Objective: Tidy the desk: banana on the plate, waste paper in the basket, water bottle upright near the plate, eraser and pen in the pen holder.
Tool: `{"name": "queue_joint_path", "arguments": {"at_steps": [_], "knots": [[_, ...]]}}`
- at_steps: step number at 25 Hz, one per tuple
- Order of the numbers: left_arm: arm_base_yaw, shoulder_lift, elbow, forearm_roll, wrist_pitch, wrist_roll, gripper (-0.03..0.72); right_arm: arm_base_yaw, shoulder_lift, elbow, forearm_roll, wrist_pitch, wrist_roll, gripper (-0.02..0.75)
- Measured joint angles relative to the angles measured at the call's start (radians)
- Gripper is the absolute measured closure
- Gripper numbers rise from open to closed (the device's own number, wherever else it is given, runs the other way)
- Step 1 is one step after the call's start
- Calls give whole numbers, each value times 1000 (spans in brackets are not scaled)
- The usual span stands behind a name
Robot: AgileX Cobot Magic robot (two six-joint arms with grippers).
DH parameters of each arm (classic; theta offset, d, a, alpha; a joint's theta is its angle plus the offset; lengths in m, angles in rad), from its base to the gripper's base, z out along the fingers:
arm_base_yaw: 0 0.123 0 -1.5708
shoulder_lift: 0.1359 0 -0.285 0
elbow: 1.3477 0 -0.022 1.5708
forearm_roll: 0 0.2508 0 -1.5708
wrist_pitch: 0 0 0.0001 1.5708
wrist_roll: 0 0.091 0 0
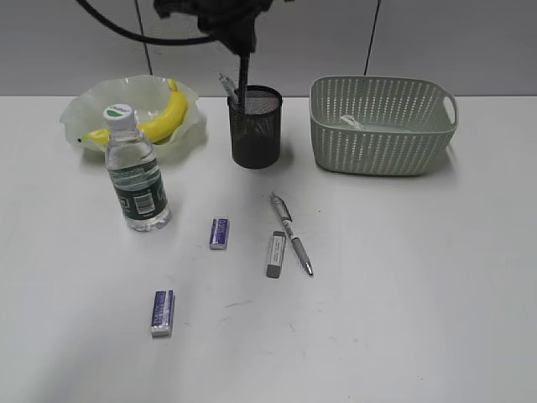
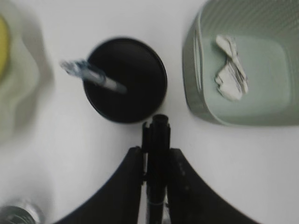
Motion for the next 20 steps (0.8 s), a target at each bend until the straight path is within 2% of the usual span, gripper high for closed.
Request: {"name": "queue_joint_path", "arguments": {"at_steps": [4,12,20], "knots": [[0,-4,-39,100,-101,3,575,0,0,0,0,0,0,369],[10,53,-42,146,-453,3,575,0,0,0,0,0,0,369],[38,154,-42,179,-562,3,575,0,0,0,0,0,0,370]]}}
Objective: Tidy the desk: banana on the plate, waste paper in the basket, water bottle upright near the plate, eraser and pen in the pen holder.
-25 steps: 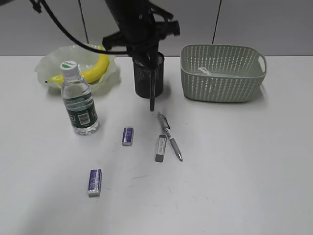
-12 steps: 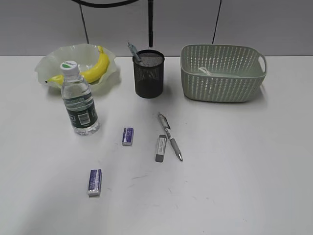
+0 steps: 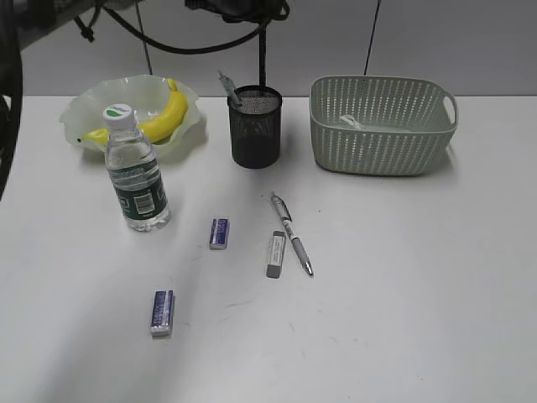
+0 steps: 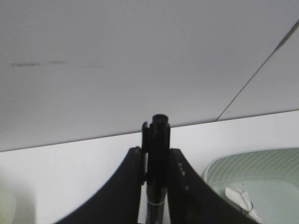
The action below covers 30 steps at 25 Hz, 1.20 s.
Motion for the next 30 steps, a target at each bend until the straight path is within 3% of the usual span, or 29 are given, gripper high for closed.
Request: {"name": "queue_joint_path", "arguments": {"at_steps": [18,21,25,30], "knots": [[-2,74,0,50,27,0,576,0,0,0,0,0,0,369],[-2,74,0,50,34,0,526,0,0,0,0,0,0,370],[-2,74,0,50,48,0,386,0,0,0,0,0,0,370],[-2,70,0,50,70,0,349,0,0,0,0,0,0,370]]}}
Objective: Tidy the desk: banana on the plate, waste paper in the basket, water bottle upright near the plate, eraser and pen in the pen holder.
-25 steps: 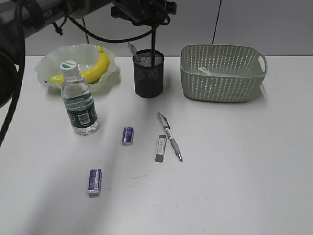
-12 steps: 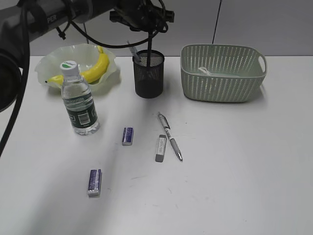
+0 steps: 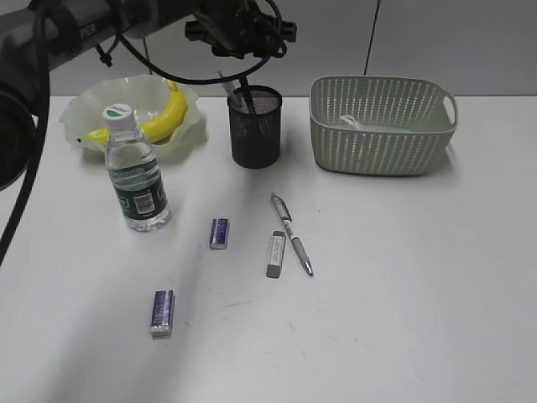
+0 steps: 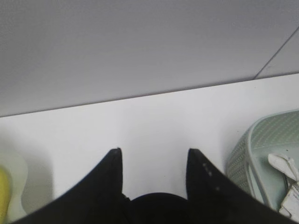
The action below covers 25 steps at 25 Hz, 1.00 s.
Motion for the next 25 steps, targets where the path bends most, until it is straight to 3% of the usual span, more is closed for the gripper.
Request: {"name": "queue_joint_path", "arguments": {"at_steps": [8,16,25], "knots": [[-5,-129,0,25,110,4,347,0,0,0,0,0,0,369],[-6,-327,0,49,394,175,347,0,0,0,0,0,0,370],[-7,-528,35,-145,484,216,347,0,0,0,1,0,0,370]]}}
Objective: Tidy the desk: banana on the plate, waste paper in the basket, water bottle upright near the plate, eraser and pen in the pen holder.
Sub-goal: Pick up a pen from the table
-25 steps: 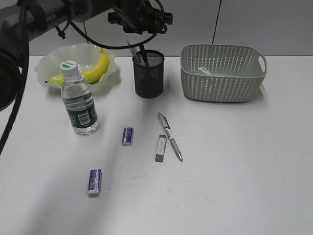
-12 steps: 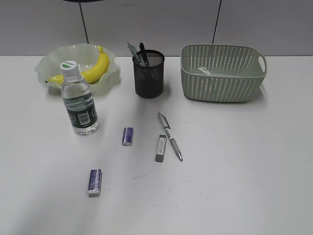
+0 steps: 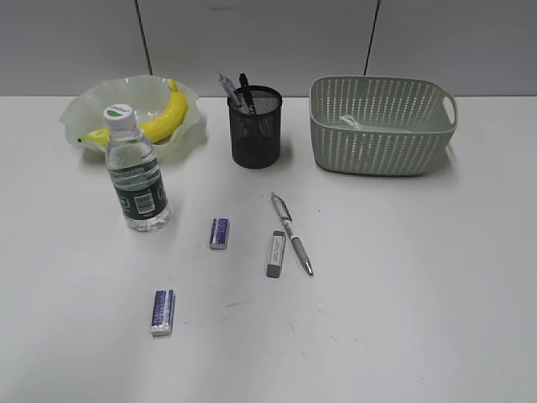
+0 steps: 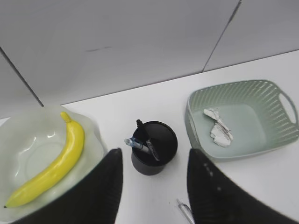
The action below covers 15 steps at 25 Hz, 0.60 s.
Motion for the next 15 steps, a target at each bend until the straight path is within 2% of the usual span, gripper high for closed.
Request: {"name": "queue_joint_path", "arguments": {"at_steps": [2,5,15], "knots": [[0,-53,55,-11,1,3,347,0,0,0,0,0,0,370],[0,-167,198,30,0,5,347,0,0,0,0,0,0,370],[0,-617,894,59,4,5,347,0,0,0,0,-1,0,370]]}}
